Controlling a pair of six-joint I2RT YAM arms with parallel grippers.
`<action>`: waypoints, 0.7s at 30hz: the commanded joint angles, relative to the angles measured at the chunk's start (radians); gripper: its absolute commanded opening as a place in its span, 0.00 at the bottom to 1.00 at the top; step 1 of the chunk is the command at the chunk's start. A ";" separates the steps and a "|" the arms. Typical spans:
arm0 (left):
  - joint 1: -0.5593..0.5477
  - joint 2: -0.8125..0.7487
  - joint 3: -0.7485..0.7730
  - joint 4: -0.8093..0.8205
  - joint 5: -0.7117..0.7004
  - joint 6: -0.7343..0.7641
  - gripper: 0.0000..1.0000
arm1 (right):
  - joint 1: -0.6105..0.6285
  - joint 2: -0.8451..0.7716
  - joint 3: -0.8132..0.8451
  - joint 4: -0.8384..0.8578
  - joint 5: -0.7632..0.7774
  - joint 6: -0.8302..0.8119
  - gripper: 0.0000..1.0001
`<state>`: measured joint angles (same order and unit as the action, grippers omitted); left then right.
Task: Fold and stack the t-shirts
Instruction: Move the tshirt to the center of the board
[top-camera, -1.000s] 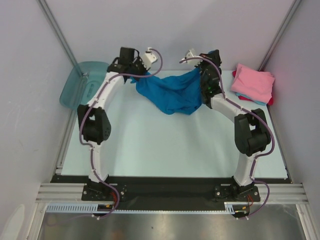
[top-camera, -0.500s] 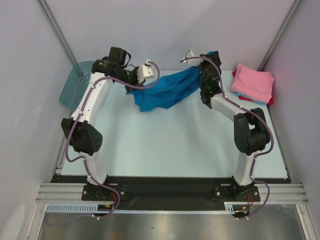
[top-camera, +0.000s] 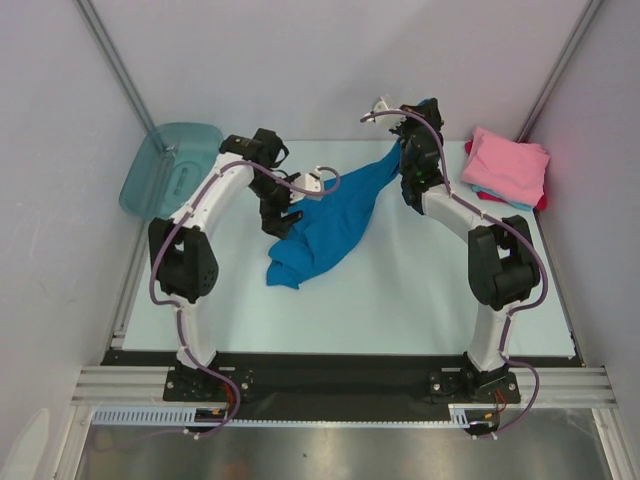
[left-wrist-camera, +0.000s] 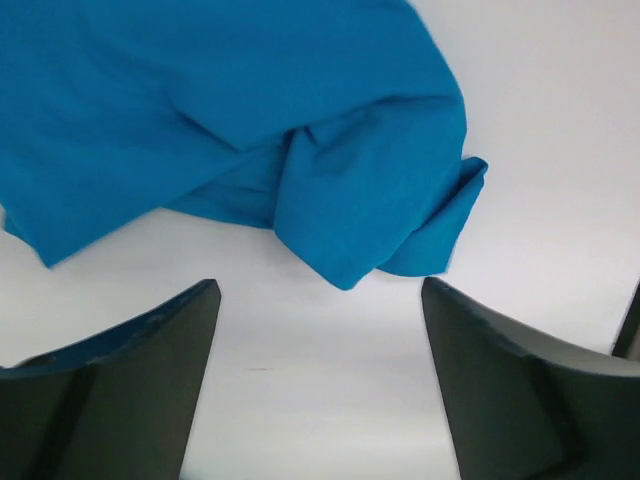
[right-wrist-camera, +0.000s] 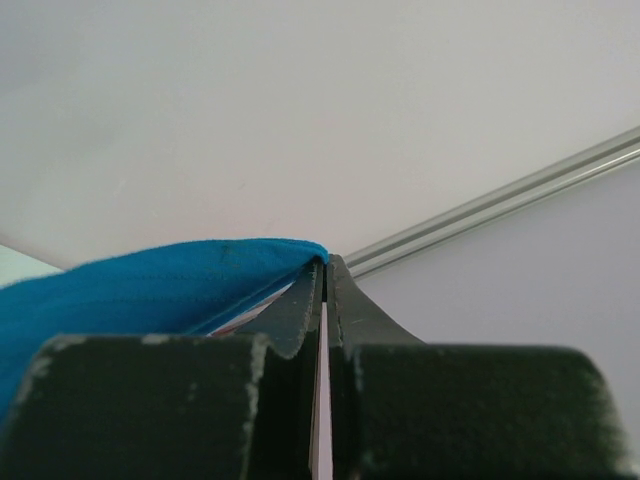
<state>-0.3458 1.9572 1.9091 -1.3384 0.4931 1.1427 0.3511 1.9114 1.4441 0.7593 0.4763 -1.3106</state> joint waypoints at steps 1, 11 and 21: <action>0.010 0.063 0.044 0.001 -0.079 -0.023 0.91 | -0.001 0.006 0.048 0.038 0.004 -0.006 0.00; 0.080 0.353 0.303 0.169 -0.137 -0.334 0.99 | 0.018 -0.008 -0.001 0.032 0.036 0.008 0.00; 0.084 0.293 0.203 0.463 -0.105 -0.207 0.91 | 0.035 -0.014 -0.028 0.035 0.054 0.004 0.00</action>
<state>-0.2577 2.3207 2.1025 -0.9737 0.3431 0.8845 0.3805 1.9133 1.4128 0.7479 0.5110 -1.3094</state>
